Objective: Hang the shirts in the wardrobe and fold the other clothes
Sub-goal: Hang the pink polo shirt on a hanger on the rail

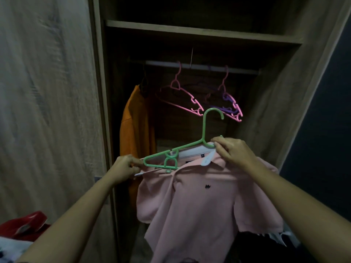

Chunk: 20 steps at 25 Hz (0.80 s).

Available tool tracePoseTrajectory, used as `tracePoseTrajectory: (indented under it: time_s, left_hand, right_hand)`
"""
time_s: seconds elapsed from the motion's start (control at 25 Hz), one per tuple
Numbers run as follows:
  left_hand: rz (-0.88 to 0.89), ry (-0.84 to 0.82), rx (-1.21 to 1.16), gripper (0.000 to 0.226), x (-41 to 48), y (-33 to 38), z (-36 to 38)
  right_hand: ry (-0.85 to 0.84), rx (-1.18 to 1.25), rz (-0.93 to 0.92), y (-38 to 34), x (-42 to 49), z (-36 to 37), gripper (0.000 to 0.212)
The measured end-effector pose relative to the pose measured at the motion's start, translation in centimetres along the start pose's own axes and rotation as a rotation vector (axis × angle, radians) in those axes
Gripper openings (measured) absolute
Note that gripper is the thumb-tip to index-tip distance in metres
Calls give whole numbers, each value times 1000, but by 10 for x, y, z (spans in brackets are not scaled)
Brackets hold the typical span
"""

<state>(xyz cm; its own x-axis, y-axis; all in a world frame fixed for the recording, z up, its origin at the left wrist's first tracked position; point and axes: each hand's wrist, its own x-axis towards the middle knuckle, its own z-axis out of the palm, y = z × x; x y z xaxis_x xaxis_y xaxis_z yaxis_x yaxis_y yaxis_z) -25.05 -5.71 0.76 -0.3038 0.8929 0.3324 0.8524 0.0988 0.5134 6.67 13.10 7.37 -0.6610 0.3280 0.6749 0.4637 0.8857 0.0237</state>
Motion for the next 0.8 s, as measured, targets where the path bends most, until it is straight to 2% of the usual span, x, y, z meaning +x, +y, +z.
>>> tracePoseTrajectory:
  time_s: [0.24,0.36,0.48,0.6,0.68,0.8]
  left_hand:
    - [-14,-124,-31,32,0,13,6]
    - [-20,-140,-14,28,-1,13,6]
    - [-32,-171,21,31,-2,17,4]
    - [-60,-79,31,28,2,28,2]
    - [-105,-7,51,21,10,39,-1]
    - [-137,209,210,22,25,75,-2]
  right_hand:
    - [16,144,106,-3,-3,-8,41]
    - [14,31,-27,1,-8,-10,41]
    - [-17,-118,-94,5,-11,-10,30]
    - [-123,-224,-175,3,-13,-7,25]
    - [-150,-314,-221,-1,-14,-5,30]
    - [-223,-276,-32,-24,-2,3,33]
